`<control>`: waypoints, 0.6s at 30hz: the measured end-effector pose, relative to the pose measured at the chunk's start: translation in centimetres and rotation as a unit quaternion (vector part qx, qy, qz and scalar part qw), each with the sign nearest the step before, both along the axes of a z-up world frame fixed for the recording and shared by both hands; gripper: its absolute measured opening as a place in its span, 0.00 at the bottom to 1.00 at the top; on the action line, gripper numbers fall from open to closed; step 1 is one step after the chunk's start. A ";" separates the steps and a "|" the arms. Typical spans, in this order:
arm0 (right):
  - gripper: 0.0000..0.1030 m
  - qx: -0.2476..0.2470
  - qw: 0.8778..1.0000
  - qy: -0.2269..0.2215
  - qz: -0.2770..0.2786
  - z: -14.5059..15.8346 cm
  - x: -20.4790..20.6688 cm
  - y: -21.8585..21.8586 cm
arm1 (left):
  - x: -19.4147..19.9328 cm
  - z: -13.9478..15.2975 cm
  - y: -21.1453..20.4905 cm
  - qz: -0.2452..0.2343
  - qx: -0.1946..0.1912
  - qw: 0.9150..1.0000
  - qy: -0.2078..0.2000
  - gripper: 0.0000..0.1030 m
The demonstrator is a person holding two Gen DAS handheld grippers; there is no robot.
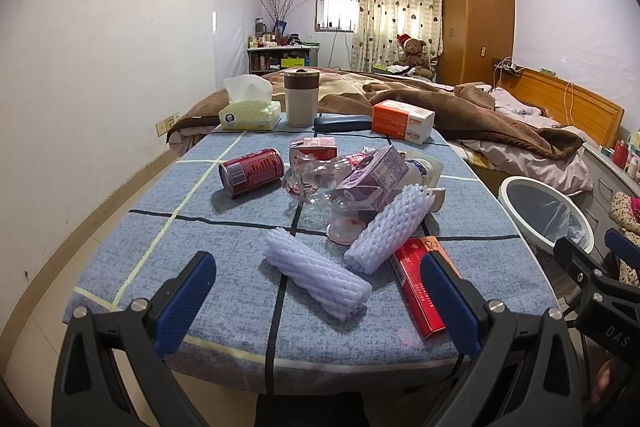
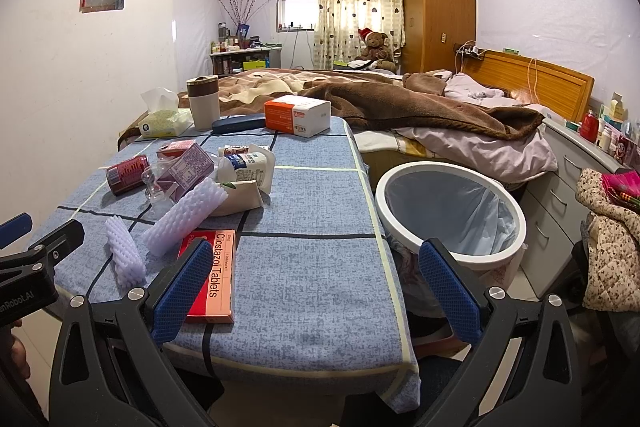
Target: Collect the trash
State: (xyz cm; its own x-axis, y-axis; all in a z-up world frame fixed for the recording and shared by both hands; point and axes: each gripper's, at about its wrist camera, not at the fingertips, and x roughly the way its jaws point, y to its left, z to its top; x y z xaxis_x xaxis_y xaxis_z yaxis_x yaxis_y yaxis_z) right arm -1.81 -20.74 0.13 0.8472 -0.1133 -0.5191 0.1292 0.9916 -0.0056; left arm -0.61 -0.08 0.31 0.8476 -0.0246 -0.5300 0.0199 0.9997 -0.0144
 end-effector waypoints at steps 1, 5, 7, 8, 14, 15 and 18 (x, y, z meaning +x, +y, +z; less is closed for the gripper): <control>1.00 0.000 1.000 0.000 0.000 0.0 0.0 -0.1 | 0.0 0.0 0.0 0.000 0.000 1.000 0.000 1.00; 1.00 -0.001 1.000 0.000 0.000 0.0 -0.1 -0.1 | 0.0 0.0 0.1 0.000 -0.002 1.000 0.000 1.00; 1.00 -0.001 1.000 0.000 0.000 0.0 0.0 -0.1 | 0.0 0.0 0.1 0.001 -0.002 1.000 0.001 1.00; 1.00 -0.001 1.000 0.000 0.000 0.0 0.0 -0.1 | 0.0 0.0 0.1 0.000 -0.003 1.000 0.001 1.00; 1.00 0.000 1.000 0.000 0.000 0.0 0.0 0.0 | 0.0 -0.1 0.2 0.000 -0.003 1.000 0.001 1.00; 1.00 -0.001 1.000 0.000 0.001 0.0 0.0 0.0 | 0.0 -0.1 0.2 0.000 -0.004 1.000 0.001 1.00; 1.00 -0.002 1.000 0.000 0.001 0.1 0.0 0.1 | 0.0 -0.1 0.2 0.000 -0.004 1.000 0.001 1.00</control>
